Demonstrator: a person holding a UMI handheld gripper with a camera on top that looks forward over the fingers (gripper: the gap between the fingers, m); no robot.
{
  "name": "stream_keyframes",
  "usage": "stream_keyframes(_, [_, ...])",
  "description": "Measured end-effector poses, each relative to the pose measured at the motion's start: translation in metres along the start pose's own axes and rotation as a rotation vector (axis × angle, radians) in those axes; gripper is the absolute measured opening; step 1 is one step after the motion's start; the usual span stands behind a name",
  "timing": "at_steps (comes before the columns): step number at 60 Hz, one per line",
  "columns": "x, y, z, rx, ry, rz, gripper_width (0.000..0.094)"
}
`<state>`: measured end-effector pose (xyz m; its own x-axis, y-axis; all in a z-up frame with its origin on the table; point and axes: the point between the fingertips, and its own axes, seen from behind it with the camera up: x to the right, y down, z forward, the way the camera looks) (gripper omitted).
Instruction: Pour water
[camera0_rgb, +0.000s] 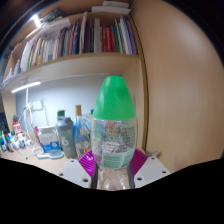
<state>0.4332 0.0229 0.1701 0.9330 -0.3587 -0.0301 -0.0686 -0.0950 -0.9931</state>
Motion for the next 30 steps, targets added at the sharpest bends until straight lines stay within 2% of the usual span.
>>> stream_keyframes(16, [0.005, 0.083, 0.010, -0.109, -0.001, -0.003, 0.0446])
stream_keyframes(18, [0.005, 0.093, 0.008, -0.128, -0.004, -0.001, 0.0470])
stream_keyframes(20, [0.003, 0.086, 0.008, -0.080, -0.008, -0.009, 0.0460])
stream_keyframes(30, [0.001, 0.088, 0.010, -0.087, -0.011, -0.034, 0.0469])
